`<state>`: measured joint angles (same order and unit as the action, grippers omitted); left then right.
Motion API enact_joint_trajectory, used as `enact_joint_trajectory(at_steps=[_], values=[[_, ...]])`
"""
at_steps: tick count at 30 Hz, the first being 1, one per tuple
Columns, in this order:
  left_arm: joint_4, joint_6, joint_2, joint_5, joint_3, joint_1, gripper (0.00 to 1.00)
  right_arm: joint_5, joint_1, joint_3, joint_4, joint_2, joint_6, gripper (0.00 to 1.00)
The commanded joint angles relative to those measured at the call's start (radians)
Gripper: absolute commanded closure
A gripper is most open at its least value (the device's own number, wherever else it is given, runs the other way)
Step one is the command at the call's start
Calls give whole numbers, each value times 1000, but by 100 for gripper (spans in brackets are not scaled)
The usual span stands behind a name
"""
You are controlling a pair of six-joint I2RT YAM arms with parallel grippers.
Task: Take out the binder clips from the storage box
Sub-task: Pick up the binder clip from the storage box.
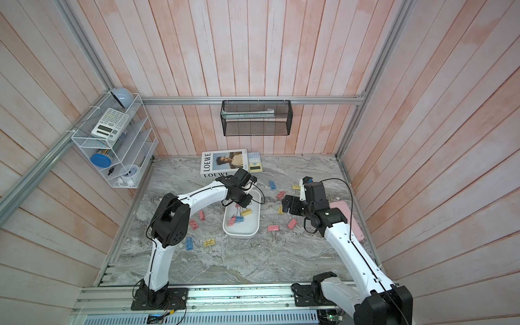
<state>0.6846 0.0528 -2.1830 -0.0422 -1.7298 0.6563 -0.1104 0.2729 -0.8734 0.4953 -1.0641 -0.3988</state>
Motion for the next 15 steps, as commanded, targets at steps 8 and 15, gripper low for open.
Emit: enact_joint_trajectory(at_steps=[8, 15], values=[[3, 62, -54, 34, -37, -1, 68, -3, 9, -39, 39, -5, 11, 2], [9, 77, -86, 40, -45, -2, 68, -7, 8, -42, 42, -7, 14, 2]])
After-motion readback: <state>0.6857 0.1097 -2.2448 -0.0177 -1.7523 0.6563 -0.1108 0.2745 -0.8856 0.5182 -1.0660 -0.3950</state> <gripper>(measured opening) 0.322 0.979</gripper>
